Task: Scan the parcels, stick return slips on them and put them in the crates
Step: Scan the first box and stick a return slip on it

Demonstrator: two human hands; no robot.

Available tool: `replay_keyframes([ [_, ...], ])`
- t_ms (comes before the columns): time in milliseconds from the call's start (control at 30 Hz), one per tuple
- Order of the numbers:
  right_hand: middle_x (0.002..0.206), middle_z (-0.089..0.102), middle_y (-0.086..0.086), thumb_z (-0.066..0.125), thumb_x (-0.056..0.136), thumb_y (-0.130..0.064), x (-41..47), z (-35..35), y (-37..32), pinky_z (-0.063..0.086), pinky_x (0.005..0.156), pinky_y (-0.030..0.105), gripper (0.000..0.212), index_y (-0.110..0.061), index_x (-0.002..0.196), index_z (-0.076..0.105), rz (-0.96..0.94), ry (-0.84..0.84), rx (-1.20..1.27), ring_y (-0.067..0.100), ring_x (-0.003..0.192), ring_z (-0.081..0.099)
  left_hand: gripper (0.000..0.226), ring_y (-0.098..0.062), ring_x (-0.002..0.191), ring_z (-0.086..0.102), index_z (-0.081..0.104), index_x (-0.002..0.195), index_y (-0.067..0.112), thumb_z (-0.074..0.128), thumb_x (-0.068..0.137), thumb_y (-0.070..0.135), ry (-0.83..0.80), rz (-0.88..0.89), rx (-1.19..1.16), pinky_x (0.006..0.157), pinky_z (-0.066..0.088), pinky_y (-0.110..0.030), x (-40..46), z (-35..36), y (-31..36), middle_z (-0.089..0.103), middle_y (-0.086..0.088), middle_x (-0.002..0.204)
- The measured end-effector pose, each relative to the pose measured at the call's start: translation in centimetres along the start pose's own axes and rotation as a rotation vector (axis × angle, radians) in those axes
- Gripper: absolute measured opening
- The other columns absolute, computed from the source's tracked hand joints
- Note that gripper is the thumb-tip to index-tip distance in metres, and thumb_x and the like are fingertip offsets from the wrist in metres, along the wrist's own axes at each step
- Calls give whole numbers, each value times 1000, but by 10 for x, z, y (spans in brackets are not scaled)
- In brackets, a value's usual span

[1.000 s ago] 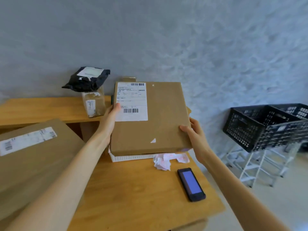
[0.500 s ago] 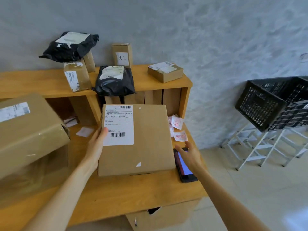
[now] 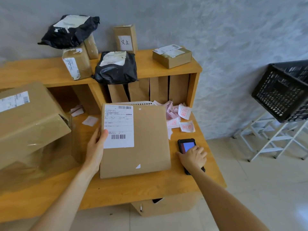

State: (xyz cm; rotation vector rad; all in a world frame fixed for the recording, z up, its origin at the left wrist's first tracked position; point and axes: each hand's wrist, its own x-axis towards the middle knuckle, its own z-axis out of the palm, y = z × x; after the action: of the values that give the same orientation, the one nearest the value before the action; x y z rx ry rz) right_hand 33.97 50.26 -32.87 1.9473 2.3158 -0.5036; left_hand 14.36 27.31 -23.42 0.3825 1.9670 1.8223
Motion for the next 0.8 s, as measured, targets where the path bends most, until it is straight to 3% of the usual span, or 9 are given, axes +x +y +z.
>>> replay_keyframes([
  [167,130,41,10,60,80,-66,3,4,-6,39,98,34,90,-4,140,33,40,57,-22,28,120,41,47,-8,108,62,43,144,37,49,97,40,-3,31,11,82,52,-27,4,-4,-7,63,10,125],
  [367,127,44,11,63,80,-63,-4,-3,-5,42,94,35,83,-4,133,39,-4,64,38,30,119,43,47,0,101,64,42,145,34,49,99,37,-14,62,13,76,53,-18,8,-6,-10,65,13,119],
  [533,126,46,12,64,77,-66,-22,-30,-9,44,90,37,84,-3,129,42,-92,106,115,32,118,44,46,3,97,64,43,145,33,49,99,35,-20,74,-15,72,51,-14,13,-6,-14,65,14,116],
  [667,120,48,11,66,73,-65,-46,-67,-19,43,88,39,80,-5,123,46,-176,173,226,32,115,45,46,-1,99,64,44,144,29,50,99,35,-37,80,-36,77,52,-19,15,-7,-16,65,10,117],
  [800,119,48,5,67,70,-64,-83,-96,-28,45,78,35,79,-10,124,46,-366,143,225,27,110,46,47,-6,107,64,43,145,28,51,99,35,-53,78,-54,81,51,-20,14,-12,-20,64,5,126],
])
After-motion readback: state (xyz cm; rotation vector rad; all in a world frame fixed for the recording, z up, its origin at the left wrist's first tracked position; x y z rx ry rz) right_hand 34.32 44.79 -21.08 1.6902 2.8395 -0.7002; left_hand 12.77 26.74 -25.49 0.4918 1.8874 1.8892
